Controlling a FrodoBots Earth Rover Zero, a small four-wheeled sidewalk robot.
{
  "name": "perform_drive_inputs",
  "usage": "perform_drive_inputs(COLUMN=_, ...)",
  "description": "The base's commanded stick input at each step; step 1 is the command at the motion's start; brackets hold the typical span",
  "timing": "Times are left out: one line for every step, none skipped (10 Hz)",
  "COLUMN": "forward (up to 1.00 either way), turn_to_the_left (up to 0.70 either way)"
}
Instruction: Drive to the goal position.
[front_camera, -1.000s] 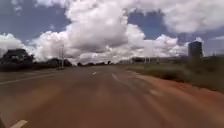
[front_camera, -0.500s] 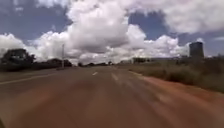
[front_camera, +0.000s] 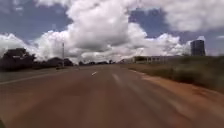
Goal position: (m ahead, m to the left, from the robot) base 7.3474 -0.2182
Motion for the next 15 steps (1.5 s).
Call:
perform_drive_inputs(forward=1.00, turn_to_the_left=-0.13)
perform_drive_inputs(forward=1.00, turn_to_the_left=-0.33)
perform_drive_inputs(forward=1.00, turn_to_the_left=-0.39)
perform_drive_inputs(forward=1.00, turn_to_the_left=-0.40)
perform_drive_inputs(forward=1.00, turn_to_the_left=0.00)
perform_drive_inputs(forward=1.00, turn_to_the_left=0.00)
perform_drive_inputs(forward=1.00, turn_to_the_left=0.00)
perform_drive_inputs(forward=1.00, turn_to_the_left=0.00)
perform_drive_inputs(forward=1.00, turn_to_the_left=0.00)
perform_drive_inputs(forward=1.00, turn_to_the_left=0.00)
perform_drive_inputs(forward=1.00, turn_to_the_left=0.00)
perform_drive_inputs(forward=1.00, turn_to_the_left=0.00)
perform_drive_inputs(forward=1.00, turn_to_the_left=0.00)
perform_drive_inputs(forward=1.00, turn_to_the_left=0.00)
perform_drive_inputs(forward=1.00, turn_to_the_left=0.07)
